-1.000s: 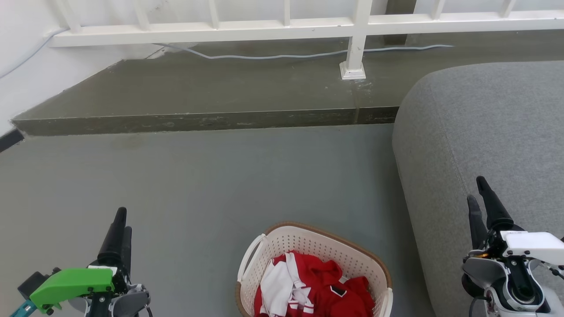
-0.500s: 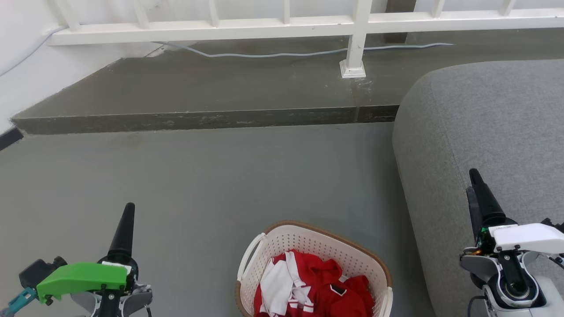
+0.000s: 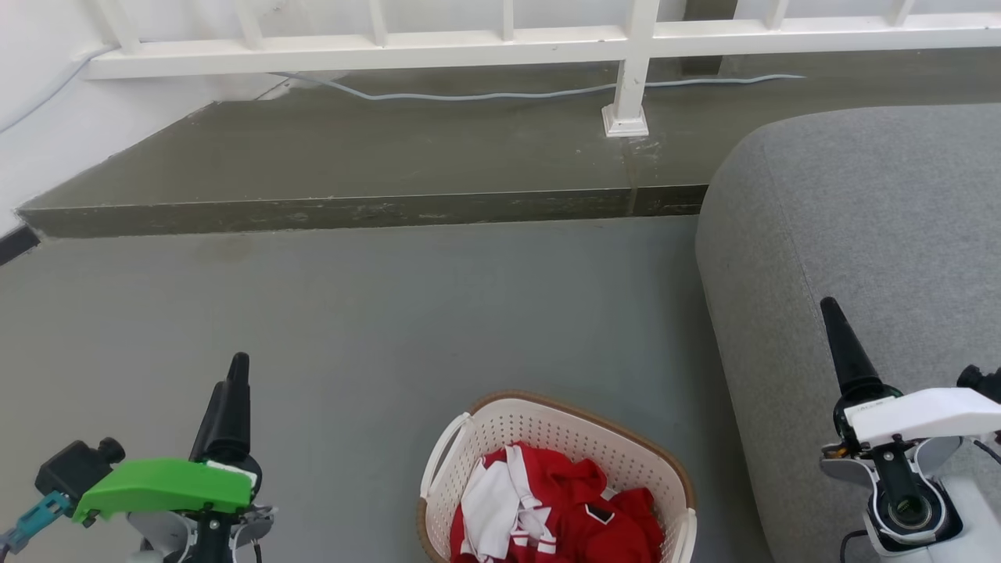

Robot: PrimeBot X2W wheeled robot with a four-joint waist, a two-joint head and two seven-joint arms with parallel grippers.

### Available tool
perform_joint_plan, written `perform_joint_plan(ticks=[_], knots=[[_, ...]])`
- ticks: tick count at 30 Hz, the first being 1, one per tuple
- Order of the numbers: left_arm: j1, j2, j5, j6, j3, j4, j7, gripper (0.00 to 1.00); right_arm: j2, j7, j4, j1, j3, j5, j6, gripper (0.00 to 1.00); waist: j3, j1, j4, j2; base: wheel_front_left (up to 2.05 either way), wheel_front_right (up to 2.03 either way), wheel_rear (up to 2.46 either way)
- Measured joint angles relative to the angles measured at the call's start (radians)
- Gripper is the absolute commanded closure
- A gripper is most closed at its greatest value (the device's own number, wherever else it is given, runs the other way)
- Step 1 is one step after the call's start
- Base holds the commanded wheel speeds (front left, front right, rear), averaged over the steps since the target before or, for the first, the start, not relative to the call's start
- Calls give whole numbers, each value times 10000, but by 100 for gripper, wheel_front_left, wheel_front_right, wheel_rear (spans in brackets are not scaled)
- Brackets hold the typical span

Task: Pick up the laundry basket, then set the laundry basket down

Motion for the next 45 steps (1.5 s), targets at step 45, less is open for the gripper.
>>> perform_joint_plan(ticks=[45], knots=[[-27, -90, 7024, 525, -1095, -593, -1471, 0, 130, -1513, -491, -198, 407, -7127, 8, 0, 143, 0, -101, 0, 0, 0, 0]])
